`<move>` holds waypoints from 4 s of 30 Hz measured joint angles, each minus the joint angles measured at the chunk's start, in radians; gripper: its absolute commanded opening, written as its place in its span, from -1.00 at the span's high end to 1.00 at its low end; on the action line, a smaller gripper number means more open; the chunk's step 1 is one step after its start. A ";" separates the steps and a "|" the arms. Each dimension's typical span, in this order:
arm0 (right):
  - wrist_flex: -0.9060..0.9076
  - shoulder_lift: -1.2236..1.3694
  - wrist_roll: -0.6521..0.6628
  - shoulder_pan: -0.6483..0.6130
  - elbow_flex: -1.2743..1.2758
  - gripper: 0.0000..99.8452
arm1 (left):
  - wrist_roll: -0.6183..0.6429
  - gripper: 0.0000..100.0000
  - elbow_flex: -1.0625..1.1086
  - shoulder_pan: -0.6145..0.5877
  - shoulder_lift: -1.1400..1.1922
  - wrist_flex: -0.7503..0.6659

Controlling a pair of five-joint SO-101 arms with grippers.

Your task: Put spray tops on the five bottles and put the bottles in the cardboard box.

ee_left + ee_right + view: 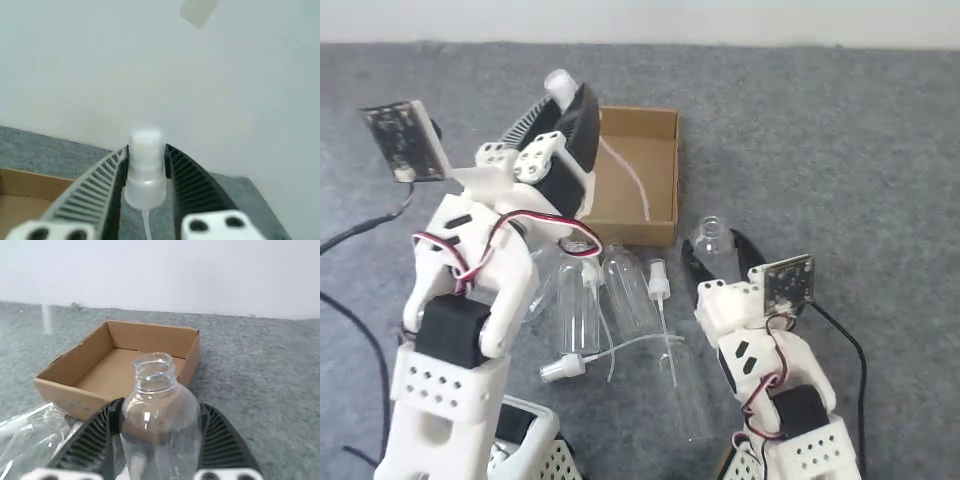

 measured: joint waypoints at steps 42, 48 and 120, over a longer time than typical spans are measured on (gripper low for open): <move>0.021 0.000 0.041 -0.087 0.000 0.90 | -0.023 0.98 0.296 0.143 0.000 -0.227; 0.021 0.000 0.041 -0.087 0.000 0.90 | -0.071 0.98 0.325 0.187 0.000 -0.227; 0.000 0.000 0.138 0.012 0.000 0.90 | -0.376 0.82 0.453 0.368 0.000 -0.187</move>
